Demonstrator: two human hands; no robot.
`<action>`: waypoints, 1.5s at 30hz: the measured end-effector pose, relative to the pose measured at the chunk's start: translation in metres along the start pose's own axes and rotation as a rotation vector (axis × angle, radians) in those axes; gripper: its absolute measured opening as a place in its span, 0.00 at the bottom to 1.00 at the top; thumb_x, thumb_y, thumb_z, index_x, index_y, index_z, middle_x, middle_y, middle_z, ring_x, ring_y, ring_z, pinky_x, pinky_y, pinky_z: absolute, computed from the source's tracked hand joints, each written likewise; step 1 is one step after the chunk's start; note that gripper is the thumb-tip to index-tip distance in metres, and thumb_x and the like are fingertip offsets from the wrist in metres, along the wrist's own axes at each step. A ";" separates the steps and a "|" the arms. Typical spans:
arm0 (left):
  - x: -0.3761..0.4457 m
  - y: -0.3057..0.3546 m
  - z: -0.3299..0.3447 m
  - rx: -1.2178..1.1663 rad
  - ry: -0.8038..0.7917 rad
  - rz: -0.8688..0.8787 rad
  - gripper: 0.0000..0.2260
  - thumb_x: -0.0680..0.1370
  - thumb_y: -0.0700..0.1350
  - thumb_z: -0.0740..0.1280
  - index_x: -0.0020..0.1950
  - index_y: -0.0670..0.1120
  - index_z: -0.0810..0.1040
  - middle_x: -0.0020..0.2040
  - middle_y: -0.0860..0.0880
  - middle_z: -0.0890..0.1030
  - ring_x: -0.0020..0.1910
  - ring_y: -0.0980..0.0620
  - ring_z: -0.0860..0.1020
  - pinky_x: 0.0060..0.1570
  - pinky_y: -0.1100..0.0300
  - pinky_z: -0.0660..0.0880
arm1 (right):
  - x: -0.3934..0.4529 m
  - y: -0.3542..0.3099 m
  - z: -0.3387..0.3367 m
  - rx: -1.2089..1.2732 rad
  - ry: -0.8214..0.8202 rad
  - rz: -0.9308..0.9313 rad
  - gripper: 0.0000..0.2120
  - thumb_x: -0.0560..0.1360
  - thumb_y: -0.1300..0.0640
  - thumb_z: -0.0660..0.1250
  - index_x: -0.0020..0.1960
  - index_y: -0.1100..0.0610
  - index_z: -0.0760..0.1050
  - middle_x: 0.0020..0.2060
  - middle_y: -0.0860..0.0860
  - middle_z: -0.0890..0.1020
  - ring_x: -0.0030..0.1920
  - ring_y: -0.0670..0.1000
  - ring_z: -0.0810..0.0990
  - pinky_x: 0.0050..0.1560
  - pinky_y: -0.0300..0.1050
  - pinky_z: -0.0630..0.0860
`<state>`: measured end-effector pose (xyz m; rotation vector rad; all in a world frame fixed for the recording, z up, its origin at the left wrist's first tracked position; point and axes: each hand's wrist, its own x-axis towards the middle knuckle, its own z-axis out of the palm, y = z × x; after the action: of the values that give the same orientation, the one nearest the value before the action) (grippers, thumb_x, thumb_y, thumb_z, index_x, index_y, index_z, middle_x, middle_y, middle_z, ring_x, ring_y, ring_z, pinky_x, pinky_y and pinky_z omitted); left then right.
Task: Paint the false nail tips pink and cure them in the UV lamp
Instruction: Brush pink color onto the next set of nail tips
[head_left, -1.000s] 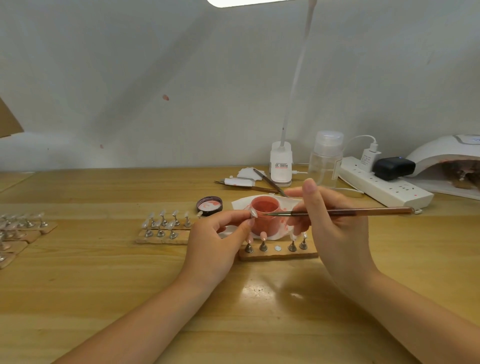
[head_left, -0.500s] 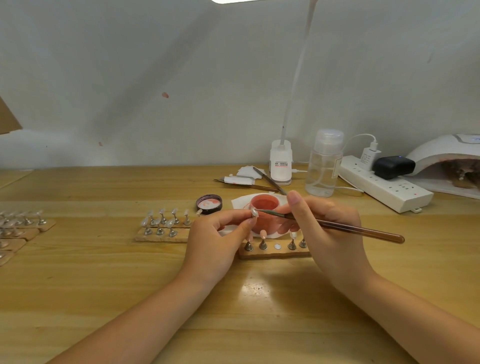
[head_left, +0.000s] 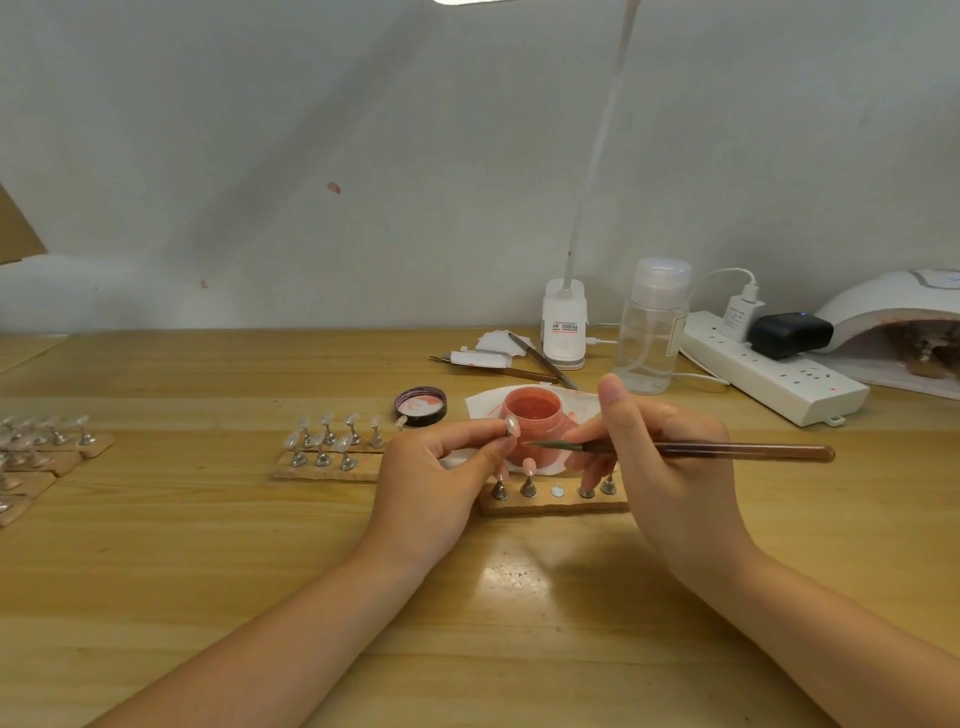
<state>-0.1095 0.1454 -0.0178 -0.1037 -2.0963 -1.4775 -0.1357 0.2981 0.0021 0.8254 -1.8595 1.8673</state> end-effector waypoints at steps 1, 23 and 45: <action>0.000 0.000 0.000 -0.004 0.001 -0.006 0.14 0.70 0.37 0.72 0.38 0.58 0.80 0.32 0.66 0.80 0.40 0.69 0.78 0.42 0.78 0.70 | 0.000 0.000 0.000 -0.007 0.018 -0.012 0.16 0.73 0.50 0.59 0.36 0.57 0.80 0.28 0.50 0.82 0.26 0.49 0.79 0.27 0.41 0.76; -0.001 0.003 0.001 -0.044 -0.001 -0.062 0.08 0.70 0.37 0.71 0.44 0.49 0.83 0.28 0.57 0.81 0.35 0.66 0.78 0.40 0.77 0.70 | -0.004 -0.002 0.006 0.041 0.010 0.047 0.16 0.73 0.52 0.59 0.36 0.59 0.81 0.29 0.47 0.82 0.28 0.45 0.79 0.30 0.33 0.74; 0.000 0.002 0.001 -0.045 -0.001 -0.053 0.08 0.70 0.38 0.71 0.45 0.51 0.83 0.30 0.59 0.81 0.37 0.67 0.78 0.42 0.76 0.70 | -0.004 -0.001 0.006 0.072 0.040 0.025 0.18 0.74 0.51 0.59 0.35 0.60 0.80 0.27 0.50 0.81 0.26 0.45 0.77 0.28 0.33 0.72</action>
<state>-0.1090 0.1471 -0.0165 -0.0667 -2.0818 -1.5567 -0.1311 0.2926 -0.0005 0.7854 -1.7956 1.9614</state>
